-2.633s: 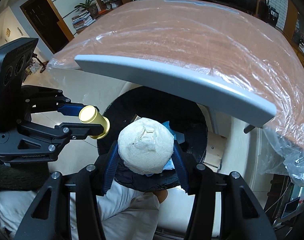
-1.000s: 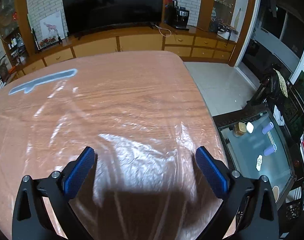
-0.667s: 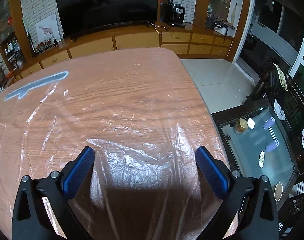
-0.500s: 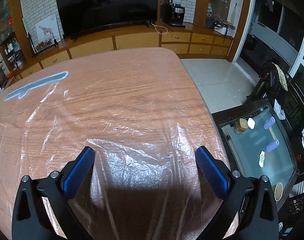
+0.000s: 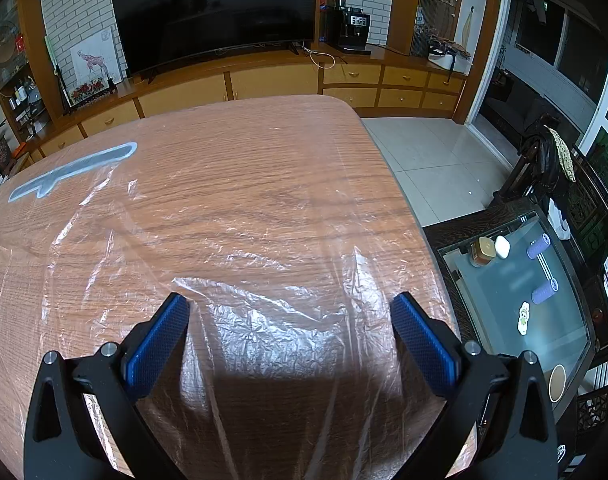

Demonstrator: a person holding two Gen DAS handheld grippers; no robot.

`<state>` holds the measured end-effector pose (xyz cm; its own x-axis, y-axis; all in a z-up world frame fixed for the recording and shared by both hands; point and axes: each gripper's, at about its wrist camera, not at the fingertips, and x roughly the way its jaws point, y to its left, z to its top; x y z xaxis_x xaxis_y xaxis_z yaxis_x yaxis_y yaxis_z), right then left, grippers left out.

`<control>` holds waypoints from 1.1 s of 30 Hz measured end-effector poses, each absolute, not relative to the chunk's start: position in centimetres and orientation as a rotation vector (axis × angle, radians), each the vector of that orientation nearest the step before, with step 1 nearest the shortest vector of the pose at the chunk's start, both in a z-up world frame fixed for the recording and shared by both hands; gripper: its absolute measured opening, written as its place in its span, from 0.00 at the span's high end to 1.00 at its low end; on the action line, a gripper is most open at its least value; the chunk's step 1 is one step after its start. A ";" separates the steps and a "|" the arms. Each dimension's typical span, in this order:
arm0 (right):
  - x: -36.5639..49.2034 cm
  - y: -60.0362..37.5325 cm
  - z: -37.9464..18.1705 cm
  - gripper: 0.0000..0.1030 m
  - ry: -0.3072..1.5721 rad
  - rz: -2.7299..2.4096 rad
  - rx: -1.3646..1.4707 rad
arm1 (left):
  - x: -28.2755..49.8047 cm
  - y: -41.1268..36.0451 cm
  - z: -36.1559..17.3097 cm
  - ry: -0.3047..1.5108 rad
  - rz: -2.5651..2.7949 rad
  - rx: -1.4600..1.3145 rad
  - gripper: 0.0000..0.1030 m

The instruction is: Collect trash

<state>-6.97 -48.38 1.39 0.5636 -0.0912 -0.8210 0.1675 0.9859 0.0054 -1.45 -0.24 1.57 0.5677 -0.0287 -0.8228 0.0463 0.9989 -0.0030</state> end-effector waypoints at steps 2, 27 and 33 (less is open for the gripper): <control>-7.0 -48.4 1.4 0.03 0.960 -0.152 0.086 | -1.4 -0.3 1.5 0.966 -0.044 0.020 0.01; -7.0 -48.4 1.4 0.03 0.960 -0.152 0.086 | -1.3 -0.1 1.5 0.966 -0.044 0.020 0.01; -7.0 -48.3 1.4 0.03 0.960 -0.153 0.086 | -1.3 -0.1 1.5 0.966 -0.043 0.021 0.01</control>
<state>-6.98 -48.35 1.40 0.5636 -0.0913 -0.8210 0.1675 0.9859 0.0054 -1.34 -0.07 1.50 0.5675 -0.0276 -0.8229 0.0460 0.9989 -0.0019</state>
